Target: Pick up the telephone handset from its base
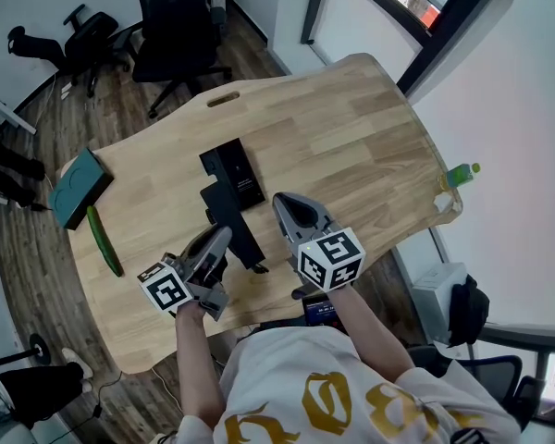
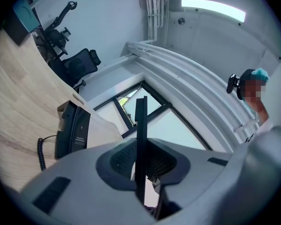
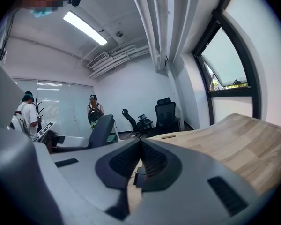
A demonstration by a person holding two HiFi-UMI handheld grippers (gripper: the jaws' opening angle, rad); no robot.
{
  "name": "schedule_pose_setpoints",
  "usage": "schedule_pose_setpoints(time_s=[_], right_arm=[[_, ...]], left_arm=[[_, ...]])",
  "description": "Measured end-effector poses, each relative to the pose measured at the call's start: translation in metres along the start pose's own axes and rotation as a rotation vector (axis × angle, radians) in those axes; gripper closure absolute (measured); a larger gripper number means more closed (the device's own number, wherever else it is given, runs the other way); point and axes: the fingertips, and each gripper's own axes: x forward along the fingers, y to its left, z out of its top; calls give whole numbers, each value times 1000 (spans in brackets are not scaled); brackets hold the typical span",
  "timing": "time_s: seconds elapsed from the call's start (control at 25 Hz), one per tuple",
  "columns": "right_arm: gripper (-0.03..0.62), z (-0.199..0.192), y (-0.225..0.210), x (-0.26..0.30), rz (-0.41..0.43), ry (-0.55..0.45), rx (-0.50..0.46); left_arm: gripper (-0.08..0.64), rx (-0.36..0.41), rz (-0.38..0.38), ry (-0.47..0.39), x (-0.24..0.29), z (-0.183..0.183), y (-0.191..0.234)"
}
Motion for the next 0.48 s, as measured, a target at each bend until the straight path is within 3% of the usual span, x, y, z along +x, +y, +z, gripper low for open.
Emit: schedule_pose_setpoints(time_s=[0.48], right_arm=[[588,16,3,-18,-1,-34,-74]], left_arm=[[488,13,16,-54,-16,9,-22]])
